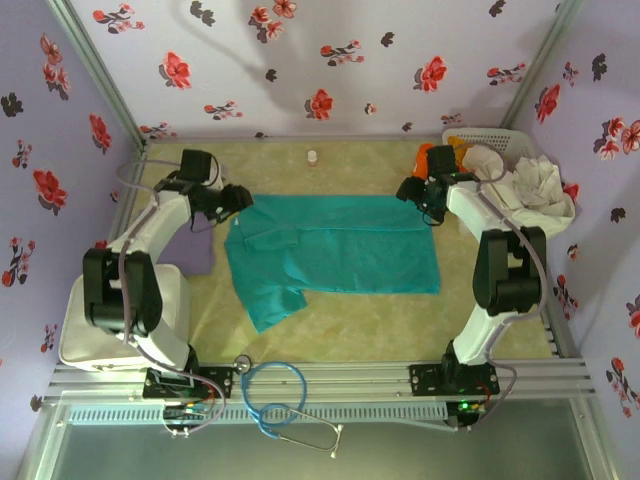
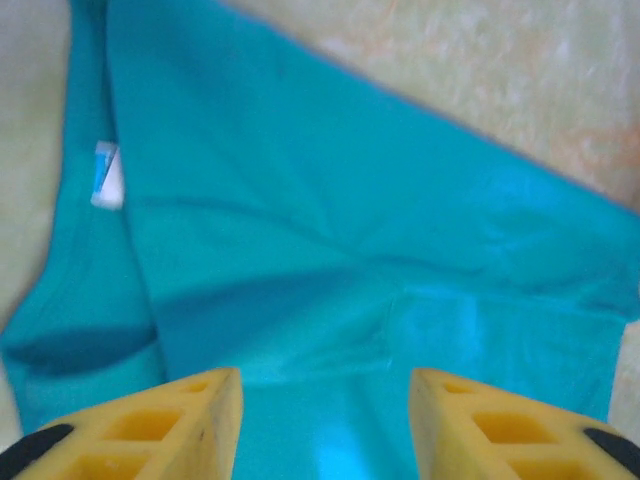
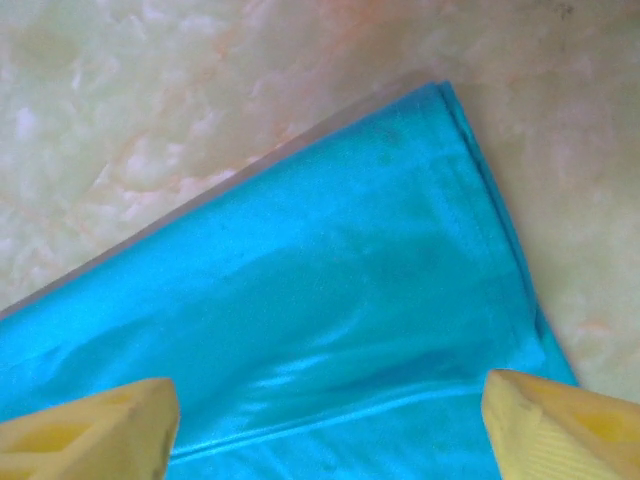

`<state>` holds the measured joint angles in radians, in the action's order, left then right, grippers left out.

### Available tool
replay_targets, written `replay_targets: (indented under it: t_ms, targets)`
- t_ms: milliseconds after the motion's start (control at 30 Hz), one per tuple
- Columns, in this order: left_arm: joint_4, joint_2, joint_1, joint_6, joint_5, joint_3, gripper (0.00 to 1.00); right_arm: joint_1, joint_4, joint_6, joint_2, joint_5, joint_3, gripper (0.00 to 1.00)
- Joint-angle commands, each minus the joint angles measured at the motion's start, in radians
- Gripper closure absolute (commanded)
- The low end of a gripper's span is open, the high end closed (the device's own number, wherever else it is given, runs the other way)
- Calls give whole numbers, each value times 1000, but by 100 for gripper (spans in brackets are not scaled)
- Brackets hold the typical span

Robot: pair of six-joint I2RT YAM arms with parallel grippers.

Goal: Fold and stack the t-shirts

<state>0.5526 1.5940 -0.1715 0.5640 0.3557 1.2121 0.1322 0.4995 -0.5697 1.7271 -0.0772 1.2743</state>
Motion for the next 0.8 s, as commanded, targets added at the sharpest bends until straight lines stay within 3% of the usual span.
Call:
replay_targets:
  t_ms: [0,267,500,767]
  targets:
    - [73,-105,-30,-21,-46,-118,49,32,20,3,-73,23,-107,13]
    - [145,-300,-193,63,-129,-329,46,44,30,-44,-216,21,-304,9]
    - [184,-458,-385,320,-199,-548,53,43,39,-80,-293,37,-400,13]
    - [180,-537,-534,513,-208,-644,57,41,89,-81,-304,84,-425,15]
